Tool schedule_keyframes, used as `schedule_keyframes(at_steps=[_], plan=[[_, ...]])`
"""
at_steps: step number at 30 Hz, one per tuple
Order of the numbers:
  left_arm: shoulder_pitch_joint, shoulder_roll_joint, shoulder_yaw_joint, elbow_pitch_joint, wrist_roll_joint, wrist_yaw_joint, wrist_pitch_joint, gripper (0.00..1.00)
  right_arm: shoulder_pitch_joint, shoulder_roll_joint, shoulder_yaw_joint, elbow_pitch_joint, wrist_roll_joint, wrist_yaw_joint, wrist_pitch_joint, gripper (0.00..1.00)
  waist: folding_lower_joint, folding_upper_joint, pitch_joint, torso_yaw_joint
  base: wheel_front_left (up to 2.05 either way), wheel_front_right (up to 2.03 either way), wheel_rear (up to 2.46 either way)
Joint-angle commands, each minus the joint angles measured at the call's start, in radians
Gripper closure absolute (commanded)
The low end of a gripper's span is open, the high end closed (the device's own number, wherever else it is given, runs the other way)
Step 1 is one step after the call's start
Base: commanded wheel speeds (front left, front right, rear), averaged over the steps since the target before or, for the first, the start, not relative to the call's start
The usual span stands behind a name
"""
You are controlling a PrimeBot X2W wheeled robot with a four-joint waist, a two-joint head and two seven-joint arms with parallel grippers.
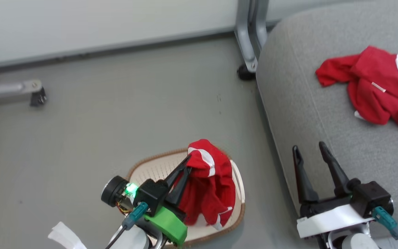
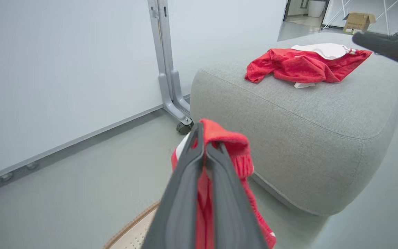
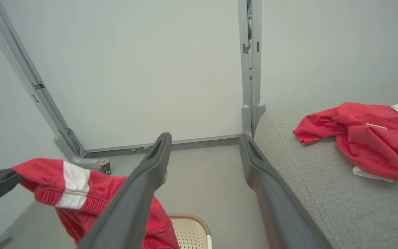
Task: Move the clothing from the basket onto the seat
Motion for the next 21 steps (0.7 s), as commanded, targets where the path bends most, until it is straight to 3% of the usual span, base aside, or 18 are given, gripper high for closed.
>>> schedule_keyframes(at_steps=[1, 12, 21], plan=[[0.038, 0.001, 0.012, -0.006, 0.014, 0.007, 0.000, 1.00, 0.028, -0.003, 0.010, 0.010, 0.001, -0.001, -0.003, 0.00, 0.0001, 0.0000, -0.193, 0.033, 0.00, 0.00, 0.00], [0.068, -0.049, 0.149, -0.144, 0.008, 0.033, -0.001, 1.00, 0.065, -0.014, 0.063, 0.044, 0.024, -0.001, -0.003, 0.00, 0.0001, 0.0000, -0.261, 0.027, 0.00, 0.00, 0.00], [0.024, -0.049, 0.150, -0.190, 0.032, 0.023, -0.001, 1.00, 0.066, -0.023, 0.151, 0.052, 0.084, -0.001, -0.003, 0.00, 0.0001, 0.0000, -0.264, 0.027, 0.00, 0.00, 0.00]])
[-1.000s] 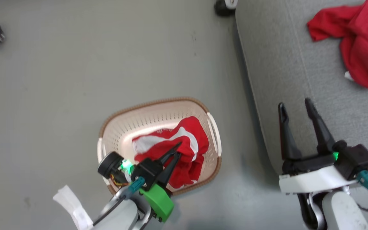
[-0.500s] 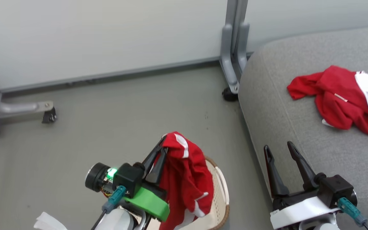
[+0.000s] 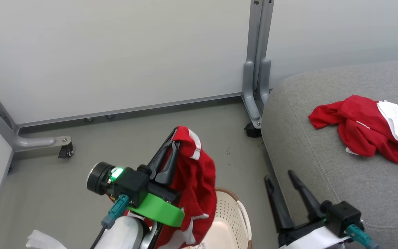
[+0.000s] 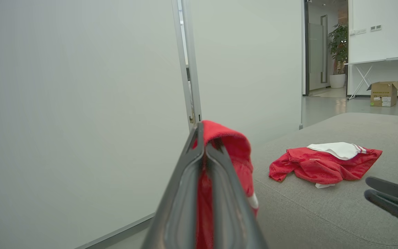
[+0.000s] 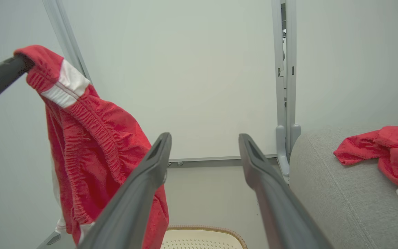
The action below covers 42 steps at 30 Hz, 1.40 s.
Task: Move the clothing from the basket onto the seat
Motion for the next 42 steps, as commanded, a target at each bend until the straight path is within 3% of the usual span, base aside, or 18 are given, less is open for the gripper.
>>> schedule_keyframes(at_steps=[1, 7, 14, 25, 34, 35, 36, 37, 42], plan=[[-0.023, 0.000, -0.005, -0.005, 0.004, -0.004, 0.000, 1.00, -0.004, -0.008, 0.028, 0.002, 0.021, -0.001, -0.003, 0.00, 0.0002, 0.0000, 0.002, 0.001, 0.00, 0.00, 0.00], [-0.053, -0.013, -0.032, -0.038, 0.006, -0.011, 0.024, 1.00, -0.055, -0.034, 0.163, -0.028, 0.105, -0.001, -0.003, 0.00, 0.0002, 0.0000, 0.015, 0.001, 0.00, 0.00, 0.00], [-0.071, -0.032, -0.076, -0.064, -0.015, -0.023, 0.057, 1.00, -0.119, -0.036, 0.249, -0.056, 0.069, -0.001, -0.003, 0.00, 0.0002, 0.0000, 0.028, -0.002, 0.00, 0.00, 0.00], [-0.100, -0.054, -0.148, -0.093, -0.020, -0.026, 0.076, 1.00, -0.158, -0.007, 0.212, 0.156, -0.058, -0.001, -0.003, 0.00, 0.0002, 0.0000, 0.038, -0.002, 0.00, 0.00, 0.00], [-0.112, -0.047, -0.168, -0.121, -0.021, -0.031, 0.087, 1.00, -0.172, 0.014, 0.173, 0.215, -0.068, -0.001, -0.003, 0.00, 0.0002, 0.0000, 0.049, 0.007, 0.00, 0.00, 0.00], [-0.111, -0.044, -0.170, -0.121, -0.021, -0.032, 0.086, 1.00, -0.172, 0.015, 0.171, 0.215, -0.072, -0.001, -0.003, 0.50, 0.0002, 0.0000, 0.049, 0.008, 0.00, 0.00, 0.00], [-0.111, -0.043, -0.171, -0.121, -0.021, -0.032, 0.086, 1.00, -0.173, 0.015, 0.168, 0.213, -0.074, -0.001, -0.003, 0.69, 0.0002, 0.0000, 0.049, 0.008, 0.00, 0.00, 0.00], [-0.110, -0.040, -0.172, -0.119, -0.021, -0.032, 0.085, 1.00, -0.169, 0.016, 0.171, 0.217, -0.075, -0.001, -0.003, 1.00, 0.0002, 0.0000, 0.049, 0.008, 0.00, 0.00, 0.00], [-0.105, -0.033, -0.176, -0.111, -0.024, -0.029, 0.085, 1.00, -0.159, 0.017, 0.179, 0.229, -0.069, -0.001, -0.003, 1.00, 0.0002, 0.0000, 0.051, 0.006, 0.00, 0.00, 0.00]])
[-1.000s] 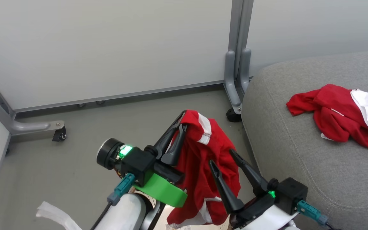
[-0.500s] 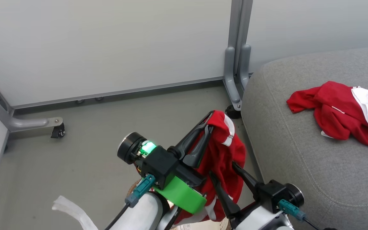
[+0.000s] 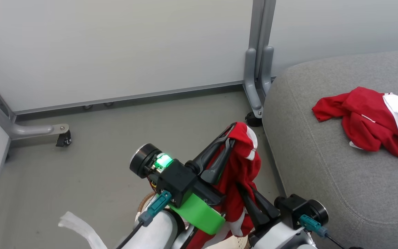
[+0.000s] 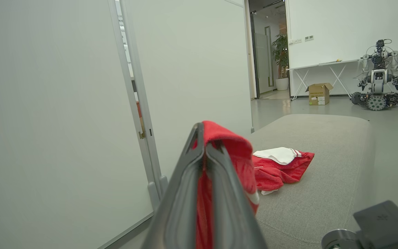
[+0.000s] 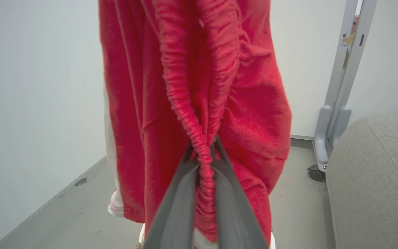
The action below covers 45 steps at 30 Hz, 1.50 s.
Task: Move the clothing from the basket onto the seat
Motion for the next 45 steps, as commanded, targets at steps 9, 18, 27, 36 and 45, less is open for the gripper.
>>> schedule_keyframes(at_steps=[9, 18, 27, 36, 45], plan=[[0.002, 0.030, -0.005, 0.023, 0.003, 0.020, 0.032, 1.00, 0.028, -0.001, -0.030, 0.001, 0.024, 0.000, -0.003, 1.00, 0.0000, 0.0000, 0.005, -0.011, 0.00, 0.00, 0.00], [0.021, 0.051, 0.001, 0.047, -0.017, 0.042, 0.099, 0.00, 0.031, 0.000, -0.039, -0.003, 0.033, 0.000, -0.003, 1.00, 0.0000, 0.0000, 0.009, -0.011, 0.00, 0.00, 0.00], [0.019, 0.061, 0.001, 0.050, -0.021, 0.047, 0.111, 0.00, 0.024, 0.000, -0.045, -0.008, 0.023, 0.000, -0.003, 1.00, 0.0000, 0.0000, 0.015, -0.006, 0.00, 0.00, 0.00], [0.030, 0.075, 0.002, 0.055, -0.036, 0.060, 0.137, 0.00, 0.019, -0.001, -0.059, -0.016, 0.007, 0.000, -0.003, 1.00, 0.0000, 0.0000, 0.023, -0.012, 0.00, 0.00, 0.00], [0.075, 0.111, 0.051, 0.105, -0.076, 0.072, 0.064, 0.00, 0.013, -0.001, -0.125, -0.073, -0.034, 0.000, -0.003, 1.00, 0.0000, 0.0000, 0.051, -0.079, 0.00, 0.00, 0.00]])
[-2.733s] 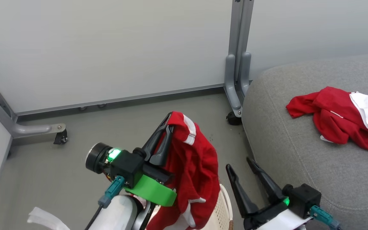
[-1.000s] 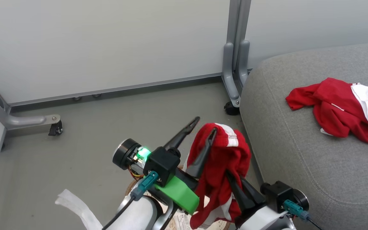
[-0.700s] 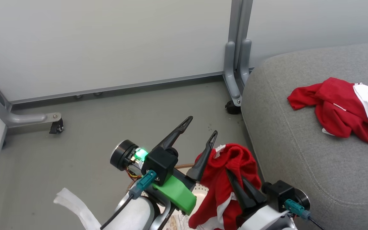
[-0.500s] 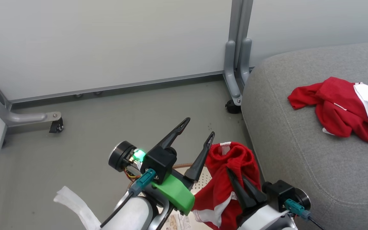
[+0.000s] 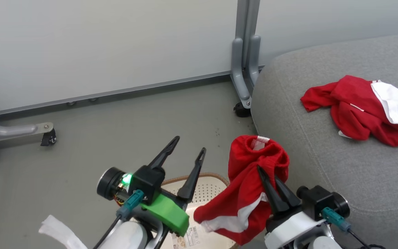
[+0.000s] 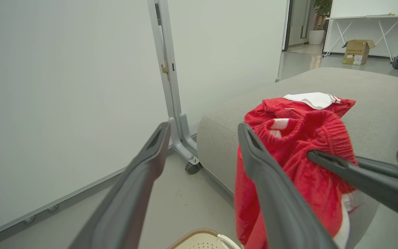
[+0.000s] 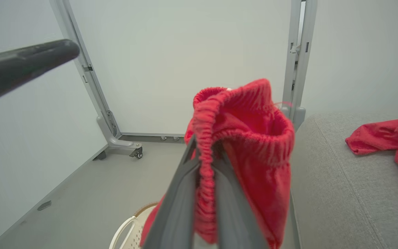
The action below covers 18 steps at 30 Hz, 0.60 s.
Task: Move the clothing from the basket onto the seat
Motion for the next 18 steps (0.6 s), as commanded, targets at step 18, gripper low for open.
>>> schedule_keyframes(at_steps=[18], plan=[[0.240, 0.127, 0.253, -0.088, 0.027, 0.027, -0.157, 0.00, 0.067, -0.003, -0.093, -0.240, -0.050, 0.000, -0.003, 1.00, 0.0000, 0.0000, 0.160, -0.355, 0.00, 0.00, 0.00]])
